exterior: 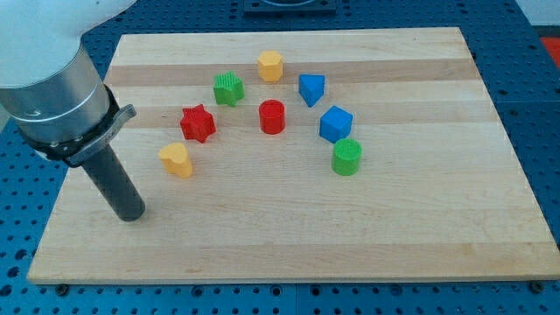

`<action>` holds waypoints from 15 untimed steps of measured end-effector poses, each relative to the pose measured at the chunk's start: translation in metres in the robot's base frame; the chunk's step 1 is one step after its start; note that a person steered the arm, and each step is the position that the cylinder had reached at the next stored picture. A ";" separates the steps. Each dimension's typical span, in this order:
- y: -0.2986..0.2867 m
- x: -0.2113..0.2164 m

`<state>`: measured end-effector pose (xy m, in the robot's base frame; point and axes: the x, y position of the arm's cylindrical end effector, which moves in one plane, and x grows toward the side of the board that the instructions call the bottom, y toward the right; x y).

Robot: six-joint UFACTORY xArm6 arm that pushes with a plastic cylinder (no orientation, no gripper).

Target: Slide the yellow heart slightly right

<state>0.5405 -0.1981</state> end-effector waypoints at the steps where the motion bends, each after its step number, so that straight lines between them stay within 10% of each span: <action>1: 0.000 -0.014; 12: 0.011 -0.080; 15: 0.113 -0.104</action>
<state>0.4362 -0.0854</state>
